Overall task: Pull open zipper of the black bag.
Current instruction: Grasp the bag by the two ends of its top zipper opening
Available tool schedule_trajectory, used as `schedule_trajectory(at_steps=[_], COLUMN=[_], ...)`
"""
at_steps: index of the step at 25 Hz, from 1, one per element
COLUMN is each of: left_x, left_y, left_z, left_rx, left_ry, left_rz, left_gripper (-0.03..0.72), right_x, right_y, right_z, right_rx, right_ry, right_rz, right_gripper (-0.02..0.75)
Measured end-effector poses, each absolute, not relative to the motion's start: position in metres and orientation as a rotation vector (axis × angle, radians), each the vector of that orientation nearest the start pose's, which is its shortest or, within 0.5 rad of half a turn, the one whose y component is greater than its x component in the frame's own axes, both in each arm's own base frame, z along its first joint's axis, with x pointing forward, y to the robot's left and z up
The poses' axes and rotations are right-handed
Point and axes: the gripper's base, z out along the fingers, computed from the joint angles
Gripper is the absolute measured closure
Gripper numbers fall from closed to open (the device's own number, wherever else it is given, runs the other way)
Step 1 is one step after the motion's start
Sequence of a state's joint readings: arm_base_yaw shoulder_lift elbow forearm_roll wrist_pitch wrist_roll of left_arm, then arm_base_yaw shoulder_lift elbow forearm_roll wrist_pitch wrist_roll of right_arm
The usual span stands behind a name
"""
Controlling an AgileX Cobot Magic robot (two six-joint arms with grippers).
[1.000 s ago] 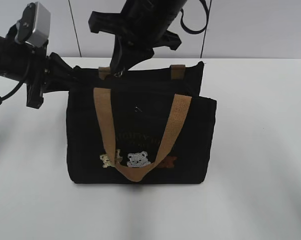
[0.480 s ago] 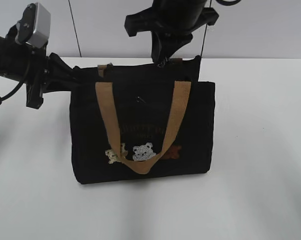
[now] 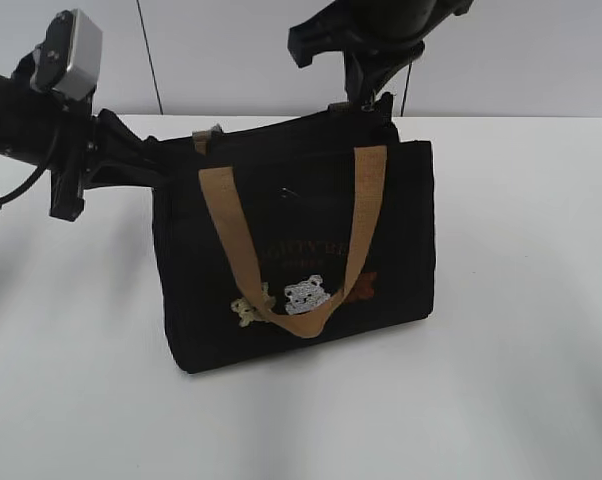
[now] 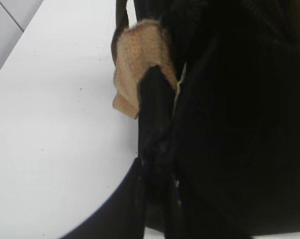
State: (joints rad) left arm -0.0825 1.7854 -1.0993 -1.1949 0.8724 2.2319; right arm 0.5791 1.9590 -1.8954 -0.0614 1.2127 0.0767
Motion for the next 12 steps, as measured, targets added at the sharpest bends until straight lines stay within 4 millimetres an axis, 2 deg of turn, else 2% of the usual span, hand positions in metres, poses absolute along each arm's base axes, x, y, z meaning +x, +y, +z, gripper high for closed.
schedule_trajectory(at_steps=[6, 12], left_x=[0.3445, 0.3452], left_y=[-0.0934, -0.0932], left_z=[0.2130, 0.2131], left_rx=[1.566, 1.524], left_ry=[1.616, 1.656], left_rz=[-0.442, -0.459], left_gripper=[0.645, 0.640], right_x=[0.3622, 0.3606], right_y=[0.2231, 0.2251], right_z=[0.3148, 0.3148], right_rx=[-0.703, -0.701], right_ry=[2.657, 2.667], right_rz=[0.014, 0.051], right_gripper=[0.729, 0.716])
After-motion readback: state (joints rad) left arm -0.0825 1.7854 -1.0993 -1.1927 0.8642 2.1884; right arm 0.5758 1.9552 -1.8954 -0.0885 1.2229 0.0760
